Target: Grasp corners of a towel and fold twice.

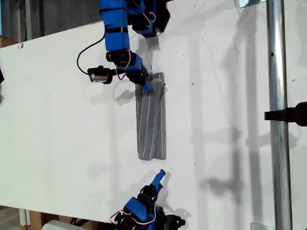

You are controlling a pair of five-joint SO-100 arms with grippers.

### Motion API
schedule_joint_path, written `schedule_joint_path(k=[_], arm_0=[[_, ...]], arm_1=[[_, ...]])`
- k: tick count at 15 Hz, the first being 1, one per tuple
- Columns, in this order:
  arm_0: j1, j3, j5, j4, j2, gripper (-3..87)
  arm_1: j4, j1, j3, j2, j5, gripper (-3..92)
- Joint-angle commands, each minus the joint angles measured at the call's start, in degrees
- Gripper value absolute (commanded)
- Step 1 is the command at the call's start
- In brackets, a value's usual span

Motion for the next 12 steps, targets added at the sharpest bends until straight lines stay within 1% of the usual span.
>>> schedule_joint_path(k=[1, 2, 5, 8, 10, 12], arm_0=[[0.97, 0.79, -1.67, -0.44, 3.08, 30.5], [1.14, 2.20, -2.20, -0.44, 5.45, 30.1], [2.11, 4.92, -3.78, 0.88, 12.22, 29.0], [2.81, 5.36, -5.36, 2.29, 11.69, 28.9], [2.46, 8.70, -5.54, 2.11, 16.17, 28.2], [2.46, 13.54, -6.33, 3.69, 24.96, 27.2]], arm_1=[[-3.43, 1.23, -3.34, -6.42, 1.23, 34.8], [-3.08, 2.11, -5.01, -10.37, 2.20, 35.1], [4.31, 5.10, -12.04, -22.76, 4.31, 38.7], [-1.67, 6.15, -12.66, -25.14, 2.55, 31.9], [-6.50, 6.24, -16.44, -28.92, 1.14, 24.8], [-11.25, 6.15, -19.34, -31.11, -0.79, 15.3]])
